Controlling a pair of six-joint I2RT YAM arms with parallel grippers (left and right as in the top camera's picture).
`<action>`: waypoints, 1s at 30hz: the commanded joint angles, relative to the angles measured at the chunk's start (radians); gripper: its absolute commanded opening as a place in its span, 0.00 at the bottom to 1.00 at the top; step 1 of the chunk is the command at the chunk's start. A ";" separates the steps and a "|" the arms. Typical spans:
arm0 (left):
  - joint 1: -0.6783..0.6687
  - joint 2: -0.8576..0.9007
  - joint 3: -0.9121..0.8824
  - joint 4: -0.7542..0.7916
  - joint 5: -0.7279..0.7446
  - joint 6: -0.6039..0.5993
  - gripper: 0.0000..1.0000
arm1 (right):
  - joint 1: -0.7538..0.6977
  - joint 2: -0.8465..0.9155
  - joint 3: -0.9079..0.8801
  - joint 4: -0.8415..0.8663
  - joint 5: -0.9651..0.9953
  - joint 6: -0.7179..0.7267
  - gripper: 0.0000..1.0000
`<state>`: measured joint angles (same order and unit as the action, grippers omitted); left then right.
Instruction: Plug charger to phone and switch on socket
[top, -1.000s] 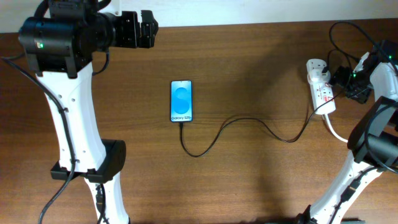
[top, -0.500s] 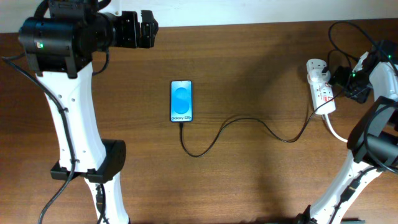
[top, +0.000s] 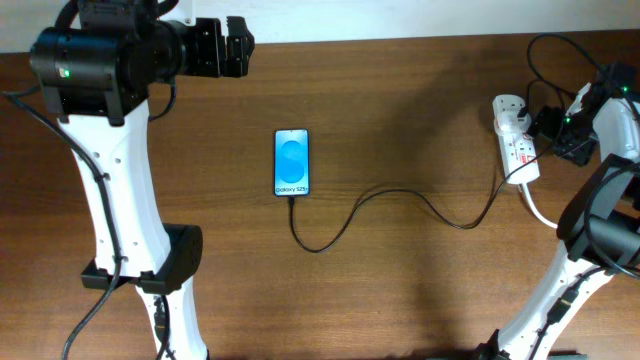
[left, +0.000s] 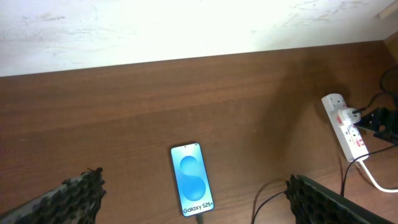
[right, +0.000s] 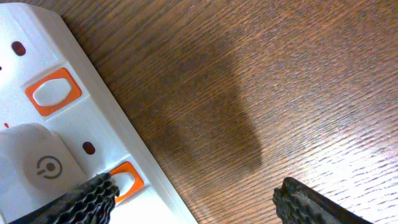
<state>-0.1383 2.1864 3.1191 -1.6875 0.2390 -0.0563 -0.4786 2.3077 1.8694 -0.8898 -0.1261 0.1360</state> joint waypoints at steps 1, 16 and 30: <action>0.002 0.006 -0.003 0.000 0.008 -0.003 0.99 | 0.091 0.067 -0.021 -0.026 -0.065 -0.009 0.87; 0.002 0.006 -0.003 0.000 0.008 -0.003 0.99 | 0.094 0.068 -0.021 -0.060 -0.188 -0.028 0.87; 0.002 0.006 -0.003 0.000 0.008 -0.003 0.99 | -0.225 -0.169 0.113 -0.167 -0.152 0.101 0.98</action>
<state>-0.1383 2.1864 3.1191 -1.6875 0.2390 -0.0563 -0.6590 2.2749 1.9491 -1.0473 -0.2638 0.2287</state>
